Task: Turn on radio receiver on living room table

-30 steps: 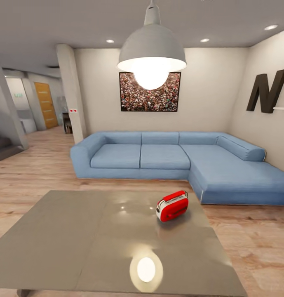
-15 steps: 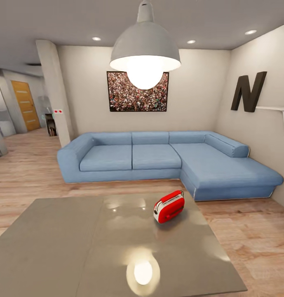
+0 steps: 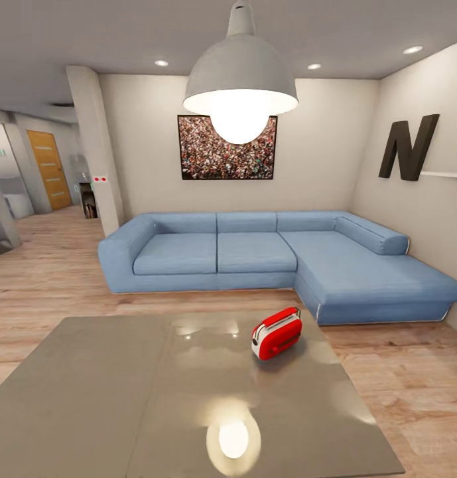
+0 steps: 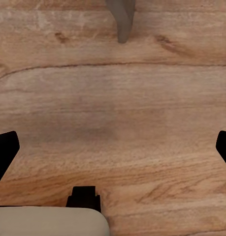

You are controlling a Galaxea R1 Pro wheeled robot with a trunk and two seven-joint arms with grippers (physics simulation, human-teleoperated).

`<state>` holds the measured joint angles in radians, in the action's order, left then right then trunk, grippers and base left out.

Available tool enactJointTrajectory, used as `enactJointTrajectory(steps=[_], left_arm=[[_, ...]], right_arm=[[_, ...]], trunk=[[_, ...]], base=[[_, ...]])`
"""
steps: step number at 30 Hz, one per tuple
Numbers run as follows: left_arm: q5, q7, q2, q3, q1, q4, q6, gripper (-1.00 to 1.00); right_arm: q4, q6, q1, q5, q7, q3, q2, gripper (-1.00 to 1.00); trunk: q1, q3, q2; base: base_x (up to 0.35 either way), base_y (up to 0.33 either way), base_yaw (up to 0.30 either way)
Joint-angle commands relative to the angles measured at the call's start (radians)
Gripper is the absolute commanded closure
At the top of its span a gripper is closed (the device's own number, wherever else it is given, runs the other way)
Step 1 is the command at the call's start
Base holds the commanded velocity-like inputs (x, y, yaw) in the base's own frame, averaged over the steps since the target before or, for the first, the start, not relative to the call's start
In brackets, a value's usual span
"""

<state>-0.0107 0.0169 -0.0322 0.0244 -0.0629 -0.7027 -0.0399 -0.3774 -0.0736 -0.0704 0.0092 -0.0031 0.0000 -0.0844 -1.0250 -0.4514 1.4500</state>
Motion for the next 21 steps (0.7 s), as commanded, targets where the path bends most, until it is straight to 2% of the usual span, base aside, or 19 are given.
enactJointTrajectory(steps=[1, 7, 12, 21], left_arm=[[0.000, 0.000, 0.000, 0.000, 0.000, 0.000, 0.000, -1.00], [0.000, 0.011, 0.000, 0.000, 0.000, 0.000, 0.000, -1.00], [0.001, 0.066, -0.004, -0.001, 0.000, 0.000, -0.001, -1.00], [0.004, 0.069, -0.004, -0.001, 0.000, 0.000, 0.000, -1.00]], right_arm=[[0.000, 0.000, 0.000, 0.000, 0.000, 0.000, 0.000, -1.00], [0.000, 0.000, 0.000, 0.000, 0.000, 0.000, 0.000, -1.00], [0.000, 0.000, 0.000, 0.000, 0.000, 0.000, 0.000, -1.00], [0.000, 0.000, 0.000, 0.000, 0.000, 0.000, 0.000, -1.00]], trunk=[[0.000, 0.000, 0.000], [0.000, 0.000, 0.000], [0.000, 0.000, 0.000], [0.000, 0.000, 0.000]], base=[[0.000, 0.000, 0.017], [0.001, -0.093, 0.005], [0.072, -0.291, 0.000], [0.125, -0.322, 0.000]])
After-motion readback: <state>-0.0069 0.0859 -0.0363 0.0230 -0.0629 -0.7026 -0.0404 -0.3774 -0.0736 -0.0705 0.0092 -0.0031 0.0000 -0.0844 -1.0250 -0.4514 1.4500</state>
